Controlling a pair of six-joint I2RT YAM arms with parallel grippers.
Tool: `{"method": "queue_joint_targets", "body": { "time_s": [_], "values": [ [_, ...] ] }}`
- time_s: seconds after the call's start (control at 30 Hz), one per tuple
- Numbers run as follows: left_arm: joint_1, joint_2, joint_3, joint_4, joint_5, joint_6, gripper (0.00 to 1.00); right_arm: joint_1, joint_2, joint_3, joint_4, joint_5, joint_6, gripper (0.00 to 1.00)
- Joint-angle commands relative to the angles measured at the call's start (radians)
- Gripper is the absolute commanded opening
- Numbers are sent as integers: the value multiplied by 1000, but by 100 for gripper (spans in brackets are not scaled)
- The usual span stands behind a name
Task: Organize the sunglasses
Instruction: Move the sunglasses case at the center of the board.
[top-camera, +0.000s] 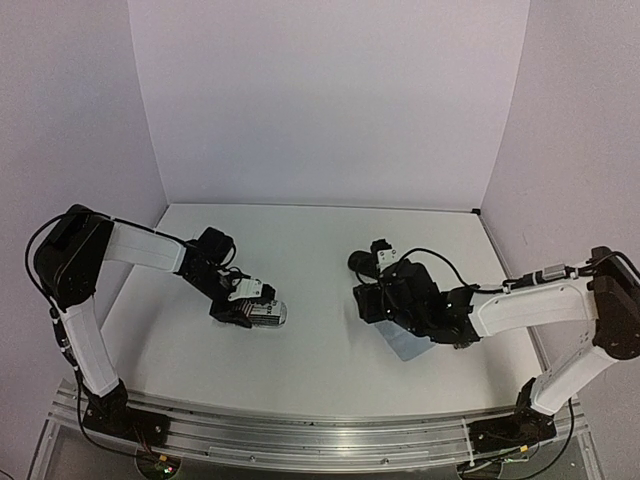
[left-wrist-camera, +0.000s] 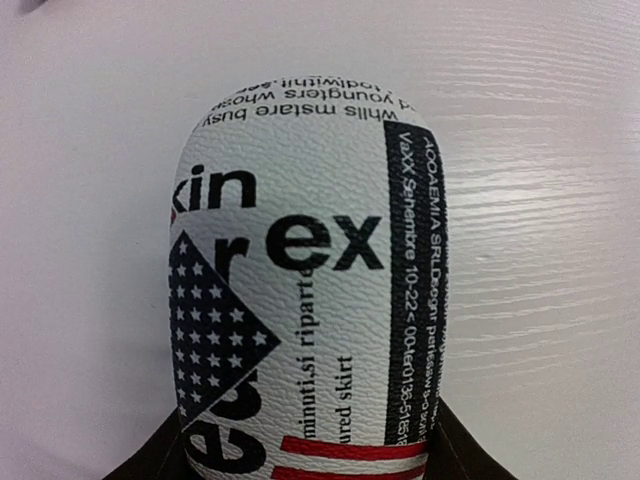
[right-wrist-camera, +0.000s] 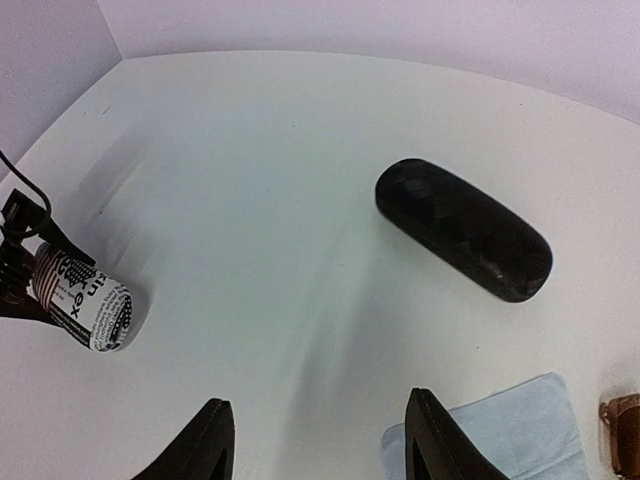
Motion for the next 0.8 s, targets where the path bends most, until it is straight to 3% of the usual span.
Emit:
{"method": "queue_joint_targets", "body": {
  "time_s": [0.0,0.13,0.3,0.43,0.77],
  "values": [
    [25,119,101,13,-32,185,43,-29,-48,-1,-23,6,-88,55],
    [31,154,168,-29,-34,204,70,-31,-55,-5,-39,-3,-81,55],
    [31,152,216,-111,-12,210,82,-32,-56,-7,-41,-3,-85,57],
    [31,150,240,-151,3,194,83,-48,-58,0,-43,-15,-112,58],
    [31,150,225,-156,-2,152,76,-90,-81,3,-51,-35,-143,59]
  ]
}}
